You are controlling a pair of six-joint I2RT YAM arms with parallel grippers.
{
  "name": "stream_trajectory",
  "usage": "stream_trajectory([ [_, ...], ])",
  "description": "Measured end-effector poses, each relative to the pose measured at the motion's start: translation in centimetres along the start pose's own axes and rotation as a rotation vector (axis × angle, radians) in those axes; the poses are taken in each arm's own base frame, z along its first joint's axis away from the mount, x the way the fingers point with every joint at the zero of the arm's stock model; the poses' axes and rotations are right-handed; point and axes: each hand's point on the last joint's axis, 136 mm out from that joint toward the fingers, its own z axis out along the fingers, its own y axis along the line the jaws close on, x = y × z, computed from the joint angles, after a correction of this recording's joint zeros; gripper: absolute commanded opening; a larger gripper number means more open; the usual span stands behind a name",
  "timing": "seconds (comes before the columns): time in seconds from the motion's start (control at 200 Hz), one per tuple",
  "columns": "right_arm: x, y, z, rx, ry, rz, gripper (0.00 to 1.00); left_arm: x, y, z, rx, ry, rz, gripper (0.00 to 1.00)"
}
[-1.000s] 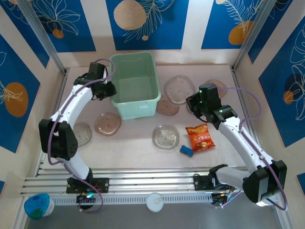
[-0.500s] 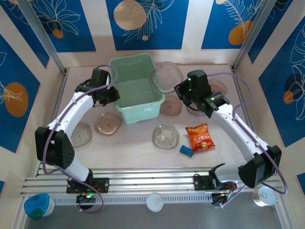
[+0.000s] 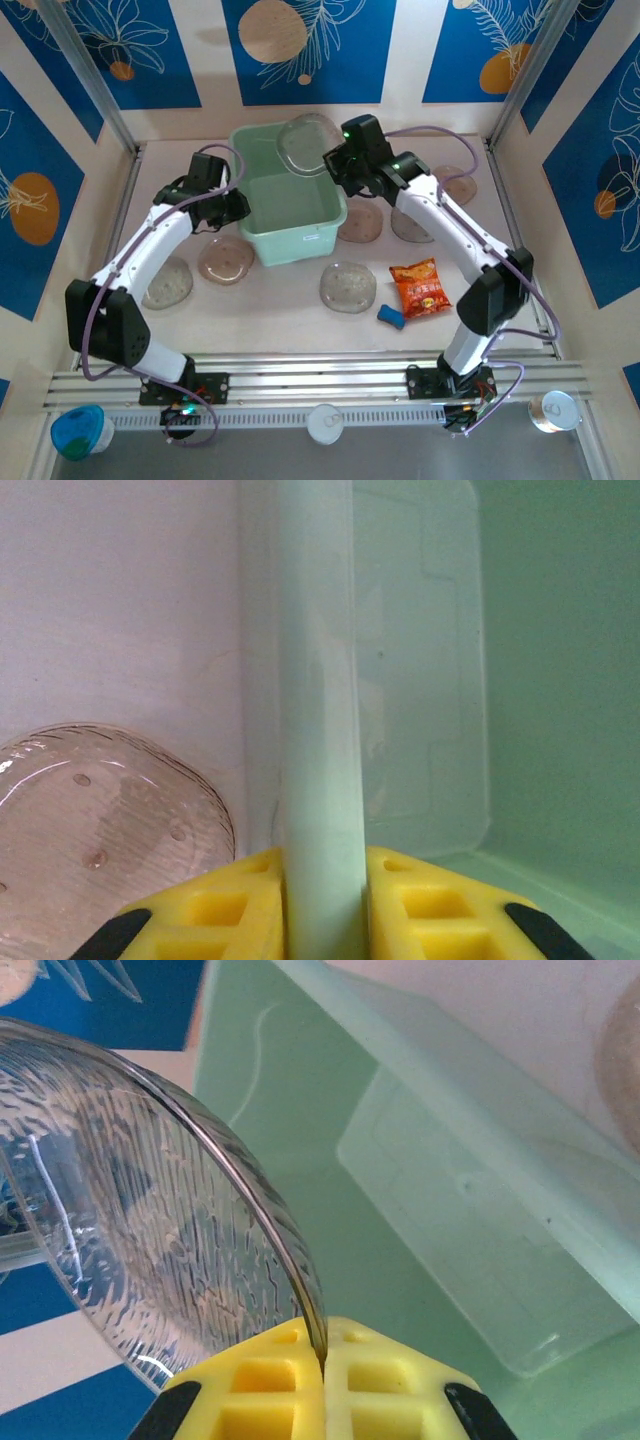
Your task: Place the plates into the plastic bin on the countertop
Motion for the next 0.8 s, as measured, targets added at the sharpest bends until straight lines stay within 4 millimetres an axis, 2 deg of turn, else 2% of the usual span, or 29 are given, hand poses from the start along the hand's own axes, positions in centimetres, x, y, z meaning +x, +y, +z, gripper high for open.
stream_trajectory([
  [0.055, 0.4, 0.7, 0.9, 0.007, 0.003, 0.008, 0.0, 0.2, 0.1, -0.2, 0.006, -0.005, -0.005, 0.24],
  [0.06, 0.3, 1.3, 0.7, -0.003, 0.001, 0.013, 0.0, 0.3, 0.1, -0.2, 0.007, -0.005, -0.006, 0.25],
  [0.07, 0.5, 1.0, 1.3, 0.008, 0.004, 0.012, 0.0, 0.3, 0.1, -0.2, 0.007, -0.005, -0.006, 0.25],
  [0.27, 2.0, 2.8, 4.7, 0.038, 0.018, 0.039, 0.0, 1.0, 0.3, -0.7, 0.018, -0.001, -0.007, 0.29],
  [0.3, 2.0, 3.0, 4.6, 0.035, 0.017, 0.042, 0.0, 1.1, 0.2, -0.7, 0.02, 0.0, -0.006, 0.3],
  [0.32, 2.4, 3.1, 5.5, 0.042, 0.02, 0.041, 0.0, 1.1, 0.2, -0.7, 0.021, 0.001, -0.006, 0.3],
  [0.545, 3.9, 2.8, 8.3, 0.102, 0.02, 0.061, 0.0, 1.2, 0.0, -1.0, 0.033, 0.002, -0.003, 0.46],
  [0.665, 4.6, 2.5, 9.3, 0.125, 0.006, 0.07, 0.0, 0.8, 0.0, -2.2, 0.022, -0.024, 0.023, 0.55],
  [0.8, 5.0, 2.1, 10.5, 0.145, -0.016, 0.084, 0.0, -1.5, -0.4, -4.7, 0.0, -0.108, 0.084, 0.61],
])
